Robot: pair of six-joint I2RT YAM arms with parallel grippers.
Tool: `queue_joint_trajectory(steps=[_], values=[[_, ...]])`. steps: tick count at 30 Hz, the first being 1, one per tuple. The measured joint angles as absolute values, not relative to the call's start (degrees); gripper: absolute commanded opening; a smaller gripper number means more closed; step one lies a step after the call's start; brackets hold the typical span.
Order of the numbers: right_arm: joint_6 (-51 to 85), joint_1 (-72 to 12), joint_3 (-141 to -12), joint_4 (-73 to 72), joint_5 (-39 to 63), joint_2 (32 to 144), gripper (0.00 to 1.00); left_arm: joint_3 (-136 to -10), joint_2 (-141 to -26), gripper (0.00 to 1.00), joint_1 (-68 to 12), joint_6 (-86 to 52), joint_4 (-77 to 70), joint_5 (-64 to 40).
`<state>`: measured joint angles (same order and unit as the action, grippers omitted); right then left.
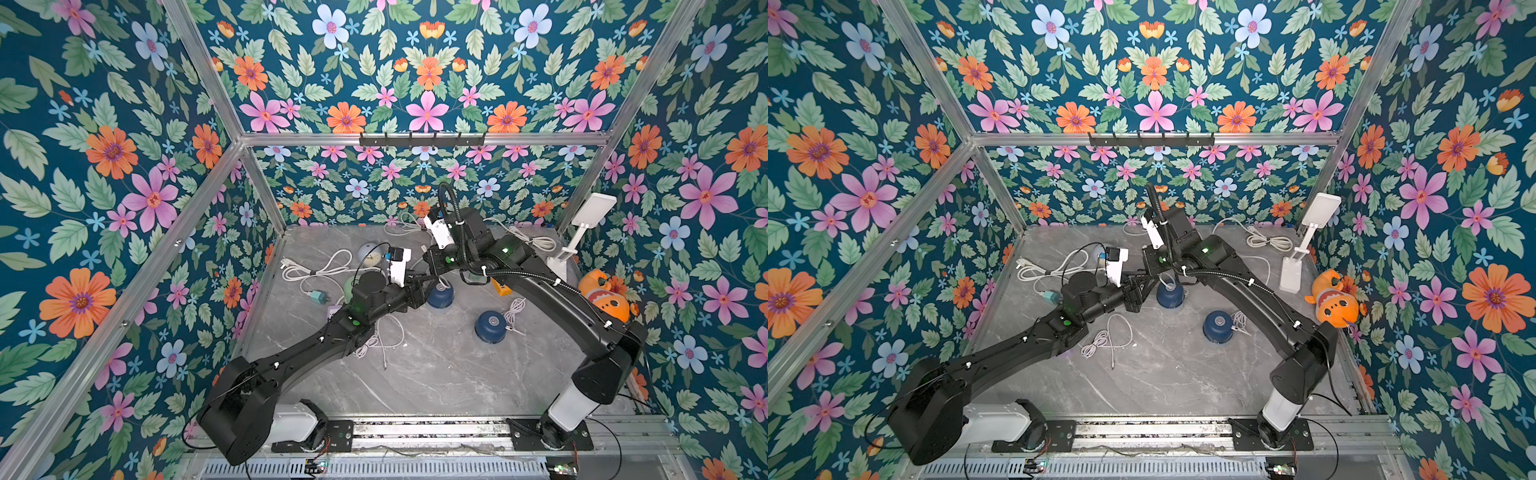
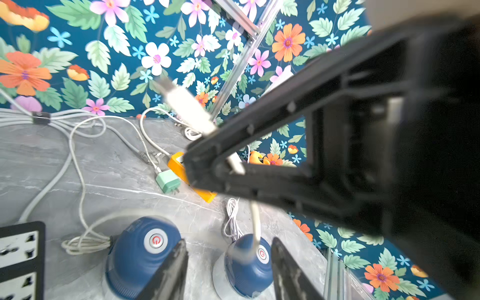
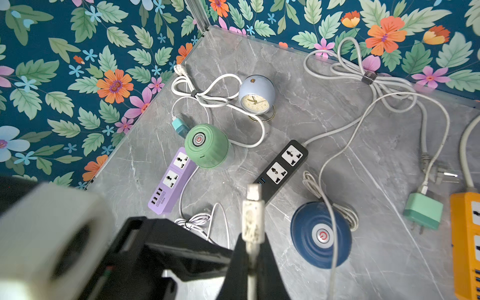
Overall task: Charge the cordless meat grinders
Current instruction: Pick up the charging cable from the center of the board.
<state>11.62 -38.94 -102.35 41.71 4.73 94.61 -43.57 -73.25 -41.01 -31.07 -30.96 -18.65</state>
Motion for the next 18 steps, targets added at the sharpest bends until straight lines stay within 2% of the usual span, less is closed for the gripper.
queue_joint_trajectory(steps=[5, 9, 13, 18], values=[[6.4, -36.3, -95.8, 41.5, 10.0, 89.0, 0.00, -41.6, -66.8, 0.55, -37.2, -33.5, -25.4, -20.5], [0.2, -36.8, -88.6, 41.5, 15.2, 85.3, 0.00, -44.6, -67.3, 0.56, -33.5, -39.1, -21.3, -27.7], [-4.0, -38.8, -82.2, 40.1, 18.1, 82.2, 0.00, -45.8, -68.6, 0.58, -33.5, -45.2, -21.1, -35.7], [-5.1, -39.3, -77.4, 37.0, 20.3, 79.0, 0.00, -45.8, -70.3, 0.50, -33.3, -49.9, -21.1, -40.1]])
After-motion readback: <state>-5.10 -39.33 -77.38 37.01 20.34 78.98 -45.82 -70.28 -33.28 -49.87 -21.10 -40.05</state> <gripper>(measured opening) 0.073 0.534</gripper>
